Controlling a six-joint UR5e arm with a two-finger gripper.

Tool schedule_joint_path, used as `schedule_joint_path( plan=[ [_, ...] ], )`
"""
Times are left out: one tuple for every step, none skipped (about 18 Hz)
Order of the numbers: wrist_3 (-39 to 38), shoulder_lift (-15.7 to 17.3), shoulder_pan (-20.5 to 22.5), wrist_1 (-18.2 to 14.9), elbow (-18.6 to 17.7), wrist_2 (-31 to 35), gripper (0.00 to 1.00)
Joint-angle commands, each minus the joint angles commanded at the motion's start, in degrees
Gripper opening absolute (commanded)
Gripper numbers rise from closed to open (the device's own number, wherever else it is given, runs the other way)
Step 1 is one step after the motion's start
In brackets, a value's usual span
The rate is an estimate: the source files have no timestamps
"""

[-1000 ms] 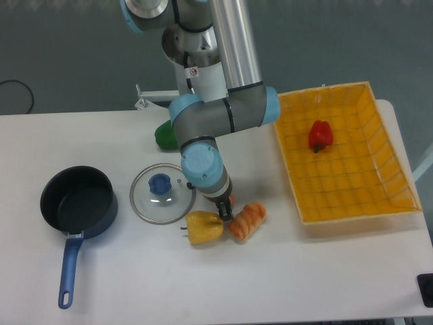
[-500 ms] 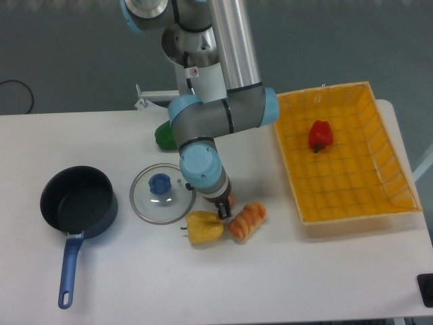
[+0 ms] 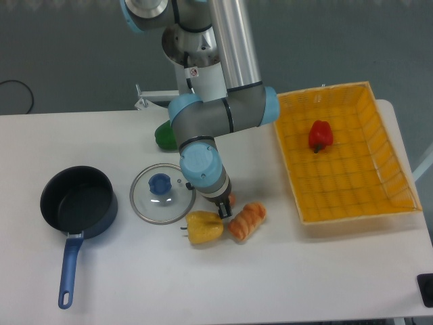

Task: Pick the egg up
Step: 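Close the gripper around the brown egg on the table, then lift the held egg and carry it toward the orange basket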

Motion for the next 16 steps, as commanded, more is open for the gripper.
schedule_joint_path(
  plan=[
    [-0.2,0.0,0.0,0.0,0.0,0.0,0.47],
    [-0.3,0.0,0.0,0.1,0.0,-0.1,0.47],
    [-0.3,0.0,0.0,0.1,0.0,-0.1,0.47],
    [-0.3,0.0,0.0,0.1,0.0,-0.1,0.46],
    [-0.3,0.1,0.0,0.1,0.0,-0.2,0.45],
    [-0.4,0.2,0.1,0.0,0.1,-0.3,0.44],
    [-0.4,0.3,0.2,0.0,0.0,-0.4,0.43],
    [-0.5,0.5,0.3,0.0,0.1,-0.4,0.41],
    [-0.8,1.0,0.4,-0.1,0.2,-0.4,0.4],
    [-0.9,1.3,0.5,-0.1,0.3,-0.4,0.4],
    [-0.9,1.8,0.8,-0.1,0.3,-0.4,0.4],
    [-0.9,2.3,1.0,-0.1,0.4,-0.5,0.4],
    [-0.9,2.7,1.2,-0.1,0.4,-0.6,0.4],
    [-0.8,3.3,1.4,-0.2,0.4,-0.8,0.4],
    [-0.9,4.3,1.9,-0.2,0.5,-1.5,0.4],
    [-0.9,5.1,2.5,-0.2,0.5,-2.2,0.4]
  ],
)
